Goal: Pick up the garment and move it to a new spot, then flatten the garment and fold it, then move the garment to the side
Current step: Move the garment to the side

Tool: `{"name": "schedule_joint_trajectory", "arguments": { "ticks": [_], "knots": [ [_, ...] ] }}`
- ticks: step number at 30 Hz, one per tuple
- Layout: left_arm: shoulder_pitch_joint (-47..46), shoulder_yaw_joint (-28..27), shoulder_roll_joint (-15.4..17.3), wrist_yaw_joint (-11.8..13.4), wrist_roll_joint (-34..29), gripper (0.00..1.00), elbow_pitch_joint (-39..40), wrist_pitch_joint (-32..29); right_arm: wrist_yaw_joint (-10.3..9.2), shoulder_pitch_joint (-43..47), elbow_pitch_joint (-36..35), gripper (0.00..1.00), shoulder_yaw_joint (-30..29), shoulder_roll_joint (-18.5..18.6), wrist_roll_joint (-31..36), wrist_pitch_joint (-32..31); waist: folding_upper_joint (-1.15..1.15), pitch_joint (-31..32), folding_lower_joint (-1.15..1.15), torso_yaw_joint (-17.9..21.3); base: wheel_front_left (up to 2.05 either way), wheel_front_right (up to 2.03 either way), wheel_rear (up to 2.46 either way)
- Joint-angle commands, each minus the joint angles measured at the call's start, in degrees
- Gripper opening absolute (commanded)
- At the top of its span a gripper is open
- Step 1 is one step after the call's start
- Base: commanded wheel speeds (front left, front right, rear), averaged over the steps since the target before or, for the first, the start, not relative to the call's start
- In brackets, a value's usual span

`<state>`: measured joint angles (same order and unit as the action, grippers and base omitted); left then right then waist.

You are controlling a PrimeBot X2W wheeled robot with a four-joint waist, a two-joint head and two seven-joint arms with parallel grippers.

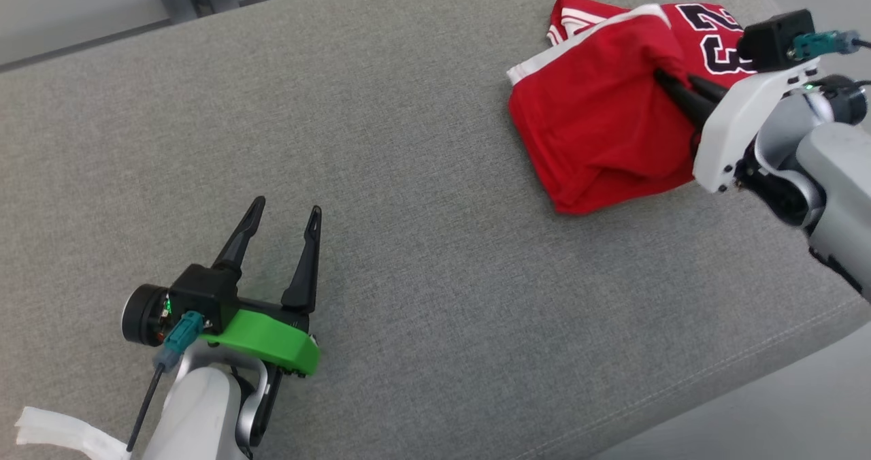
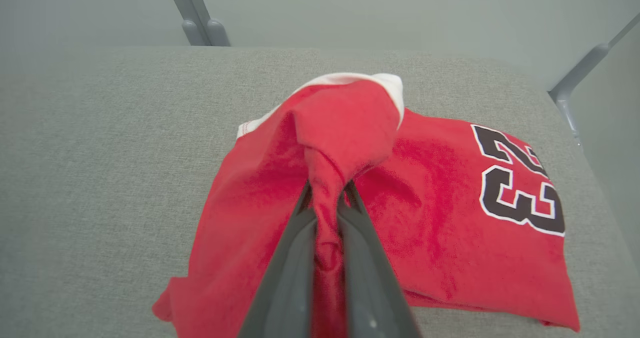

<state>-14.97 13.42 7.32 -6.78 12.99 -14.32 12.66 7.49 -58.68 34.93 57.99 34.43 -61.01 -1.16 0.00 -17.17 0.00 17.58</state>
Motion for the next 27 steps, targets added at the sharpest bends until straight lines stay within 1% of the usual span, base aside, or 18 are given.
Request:
{"name": "schedule_joint_trajectory", "arguments": {
  "ticks": [1, 3, 7, 13, 17, 21, 22, 23, 24, 25, 27],
  "knots": [
    [-1.10, 0.09, 0.64, -0.08, -0.62, 1.00, 0.29, -0.30, 0.01, -1.89, 0.40, 0.00, 0.65, 0.92, 0.79, 1.03, 0.00, -2.14, 0.00, -1.22, 0.00, 0.00, 0.00],
    [-1.63, 0.38, 0.85, -0.11, -0.78, 1.00, 0.69, -0.61, 0.01, -3.88, 1.71, 0.00, 2.62, 2.21, 1.41, 2.04, 0.00, -3.23, 0.00, -1.71, 0.00, 0.00, 0.00],
    [-2.49, 0.86, 1.10, -0.14, -0.84, 1.00, 1.25, -1.09, 0.01, -6.63, 4.85, 0.00, 5.13, 4.13, 0.58, 2.43, 0.00, -4.85, 0.00, -2.80, 0.00, 0.00, 0.00],
    [-2.98, 1.10, 1.54, 0.30, -0.73, 1.00, 1.85, -1.42, 0.00, -9.30, 8.80, 0.00, 7.68, 7.24, -0.15, 4.22, 0.00, -6.55, 0.00, -4.04, 0.00, 0.00, 0.00],
    [-3.50, 1.26, 1.98, 0.45, -0.81, 1.00, 2.54, -1.79, 0.00, -11.16, 12.18, 0.00, 9.22, 7.94, 0.83, 5.63, 0.00, -8.16, 0.00, -4.55, 0.00, 0.00, 0.00],
    [-4.03, 1.64, 2.10, 0.52, -0.87, 1.00, 3.15, -2.11, -0.02, -11.95, 16.41, 0.00, 10.06, 7.57, 0.84, 6.81, 0.00, -9.46, 0.00, -5.19, 0.00, 0.00, 0.00],
    [-4.11, 1.66, 2.14, 0.55, -0.83, 1.00, 3.18, -2.16, -0.02, -11.94, 17.37, 0.13, 10.14, 7.28, 0.63, 6.96, 0.00, -9.57, 0.00, -5.30, 0.00, 0.00, 0.00],
    [-4.18, 1.68, 2.19, 0.64, -0.75, 1.00, 3.16, -2.18, -0.02, -11.64, 18.53, 0.40, 10.26, 6.80, 0.21, 6.78, 0.00, -9.64, 0.00, -5.41, 0.00, 0.00, 0.00],
    [-4.21, 1.69, 2.22, 0.73, -0.68, 1.00, 3.11, -2.17, -0.02, -11.34, 19.35, 0.79, 10.37, 6.51, -0.17, 6.65, 0.00, -9.64, 0.00, -5.51, 0.00, 0.00, 0.00],
    [-4.20, 1.70, 2.22, 0.74, -0.56, 1.00, 2.97, -2.10, -0.02, -11.00, 20.52, 1.00, 10.34, 6.29, -0.58, 6.75, 0.00, -9.56, 0.00, -5.63, 0.00, 0.00, 0.00],
    [-4.01, 1.71, 2.16, 0.80, -0.29, 1.00, 2.67, -1.89, -0.02, -10.33, 22.28, 1.00, 10.46, 5.83, -1.11, 6.70, 0.00, -9.12, 0.00, -5.80, 0.00, 0.00, 0.00]
  ]
}}
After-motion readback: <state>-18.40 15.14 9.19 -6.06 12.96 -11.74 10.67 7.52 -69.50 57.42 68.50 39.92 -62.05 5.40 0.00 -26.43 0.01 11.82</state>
